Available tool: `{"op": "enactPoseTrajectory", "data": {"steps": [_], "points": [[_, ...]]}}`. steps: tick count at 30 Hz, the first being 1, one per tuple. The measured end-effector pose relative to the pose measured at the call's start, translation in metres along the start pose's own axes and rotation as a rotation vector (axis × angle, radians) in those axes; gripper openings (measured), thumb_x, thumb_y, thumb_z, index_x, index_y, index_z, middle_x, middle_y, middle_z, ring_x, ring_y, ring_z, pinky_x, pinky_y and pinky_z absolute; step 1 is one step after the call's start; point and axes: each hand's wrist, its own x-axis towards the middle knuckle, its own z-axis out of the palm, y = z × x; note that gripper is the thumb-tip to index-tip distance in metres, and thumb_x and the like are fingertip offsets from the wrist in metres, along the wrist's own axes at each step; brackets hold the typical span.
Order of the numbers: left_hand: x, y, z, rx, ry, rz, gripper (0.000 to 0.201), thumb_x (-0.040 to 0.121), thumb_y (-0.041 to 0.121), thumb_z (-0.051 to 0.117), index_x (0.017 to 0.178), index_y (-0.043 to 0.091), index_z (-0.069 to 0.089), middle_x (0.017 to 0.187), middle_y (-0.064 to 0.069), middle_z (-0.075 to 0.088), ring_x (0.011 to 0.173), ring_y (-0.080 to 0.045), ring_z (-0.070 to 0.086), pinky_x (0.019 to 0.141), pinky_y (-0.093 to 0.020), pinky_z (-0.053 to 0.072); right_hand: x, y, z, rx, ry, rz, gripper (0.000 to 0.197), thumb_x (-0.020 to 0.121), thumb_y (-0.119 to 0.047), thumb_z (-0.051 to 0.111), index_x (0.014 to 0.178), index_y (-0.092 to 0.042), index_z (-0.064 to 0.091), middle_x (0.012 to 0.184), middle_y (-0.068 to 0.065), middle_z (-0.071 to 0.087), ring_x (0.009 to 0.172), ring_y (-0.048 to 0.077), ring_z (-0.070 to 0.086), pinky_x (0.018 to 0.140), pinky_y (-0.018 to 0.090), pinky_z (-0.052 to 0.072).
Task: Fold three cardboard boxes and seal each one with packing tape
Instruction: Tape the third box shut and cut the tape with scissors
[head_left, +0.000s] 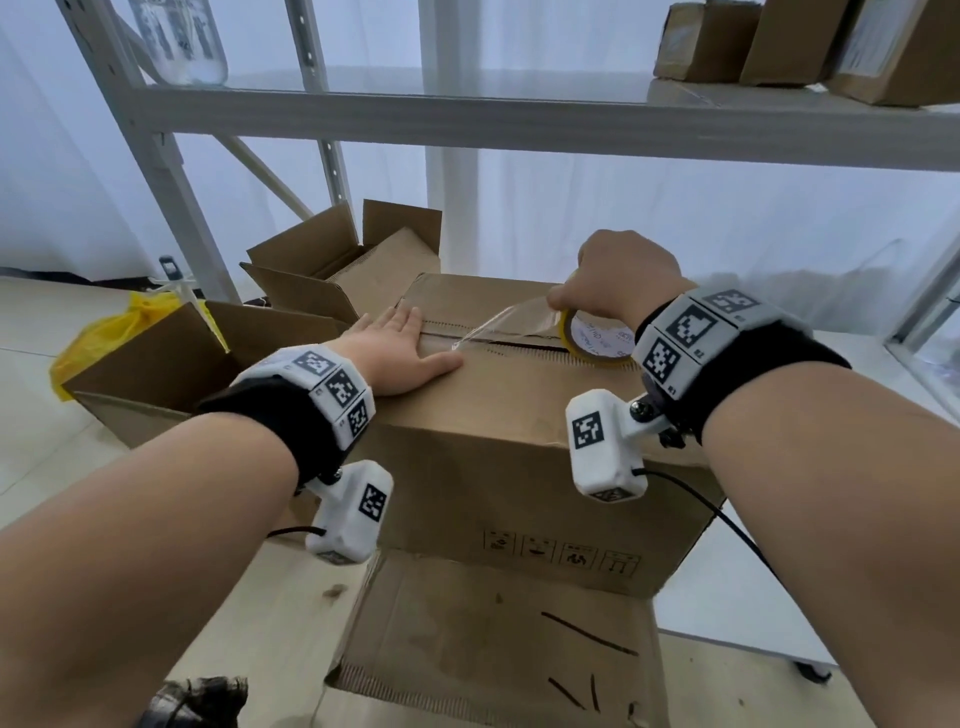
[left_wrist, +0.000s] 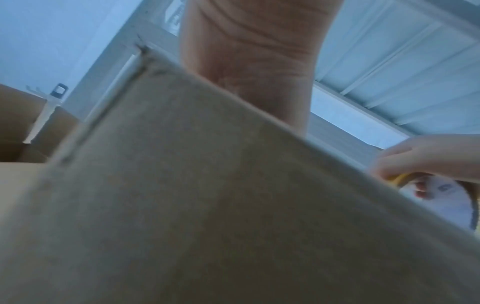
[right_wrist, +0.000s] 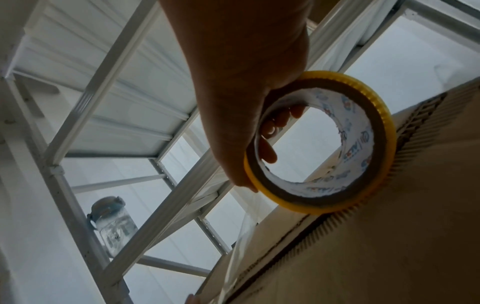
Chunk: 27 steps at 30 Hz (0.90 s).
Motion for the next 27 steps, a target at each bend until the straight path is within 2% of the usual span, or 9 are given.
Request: {"op": "enactPoseTrajectory", "data": {"steps": [3,5,8,11,14,16,20,23,27], "points": [[0.002,0.016,0.000,0.013,0.009,-0.015,0.093,0.088,0.074,0.017,0.152,0.011,-0.008,0.160,-0.005,-0.011,0.147,-0.016,-0.009,0.119,-0.037,-0.007,0.000,0.005,0.001,-0.003,0.022,-0.008,0.029,0.079,-0.040,0.063,0.074,-0.013,0.055,0.072,0.000,0.056,0.068,0.017,0.053,0.051,0.025,0.033],[0.003,0.029,0.002,0.014,0.010,0.025,0.090,0.090,0.072,0.017,0.152,0.012,-0.007,0.160,-0.005,-0.012,0.147,-0.015,-0.010,0.118,-0.036,-0.008,-0.002,0.007,0.004,-0.007,0.039,-0.017,0.031,0.080,-0.043,0.061,0.080,-0.012,0.059,0.074,0.000,0.057,0.073,0.020,0.056,0.052,0.025,0.034],[0.003,0.058,0.005,-0.011,-0.007,0.101,0.085,0.093,0.068,0.018,0.152,0.013,-0.008,0.160,-0.004,-0.014,0.147,-0.015,-0.011,0.118,-0.035,-0.007,-0.003,0.008,0.006,0.004,0.050,-0.037,0.035,0.086,-0.045,0.049,0.084,-0.011,0.059,0.080,0.002,0.059,0.080,0.023,0.056,0.060,0.029,0.037],[0.004,0.076,0.006,-0.035,-0.023,0.126,0.085,0.093,0.068,0.020,0.152,0.013,-0.009,0.159,-0.003,-0.016,0.147,-0.014,-0.011,0.118,-0.034,-0.005,-0.003,0.005,0.005,0.082,0.035,-0.054,0.028,0.090,-0.037,0.040,0.090,-0.013,0.053,0.089,0.003,0.057,0.087,0.024,0.053,0.069,0.032,0.037],[0.004,0.075,0.007,-0.055,-0.029,0.115,0.086,0.092,0.069,0.019,0.152,0.014,-0.009,0.159,-0.002,-0.015,0.147,-0.014,-0.011,0.118,-0.033,-0.005,-0.002,0.003,0.003,0.109,0.055,-0.091,0.023,0.088,-0.036,0.048,0.098,-0.015,0.053,0.095,0.000,0.056,0.091,0.021,0.053,0.072,0.033,0.039],[0.003,0.073,0.008,-0.067,-0.020,0.114,0.086,0.092,0.070,0.019,0.152,0.015,-0.009,0.160,-0.002,-0.014,0.147,-0.014,-0.010,0.118,-0.033,-0.004,-0.002,0.002,0.001,0.108,0.069,-0.117,0.021,0.085,-0.035,0.053,0.096,-0.016,0.054,0.094,0.000,0.056,0.090,0.020,0.053,0.072,0.033,0.040],[0.001,0.073,0.009,-0.089,-0.006,0.117,0.087,0.092,0.069,0.020,0.153,0.014,-0.008,0.160,-0.002,-0.012,0.147,-0.013,-0.009,0.118,-0.032,-0.005,0.000,0.000,-0.002,-0.046,0.078,-0.171,0.018,0.084,-0.034,0.058,0.090,-0.018,0.052,0.088,-0.001,0.054,0.085,0.019,0.052,0.067,0.033,0.040],[0.000,0.072,0.008,-0.103,0.011,0.115,0.087,0.092,0.069,0.021,0.153,0.014,-0.008,0.160,-0.001,-0.012,0.147,-0.012,-0.008,0.117,-0.031,-0.004,0.001,0.005,-0.009,-0.087,0.041,-0.149,0.026,0.086,-0.041,0.059,0.090,-0.015,0.055,0.085,-0.001,0.056,0.084,0.021,0.054,0.067,0.034,0.042],[0.002,0.074,0.010,-0.098,0.013,0.133,0.088,0.091,0.070,0.022,0.153,0.015,-0.008,0.160,-0.001,-0.012,0.147,-0.012,-0.008,0.117,-0.031,-0.004,0.004,0.020,-0.010,-0.092,-0.033,-0.095,0.026,0.081,-0.036,0.064,0.089,-0.011,0.062,0.086,0.003,0.062,0.085,0.023,0.059,0.067,0.033,0.046]]}}
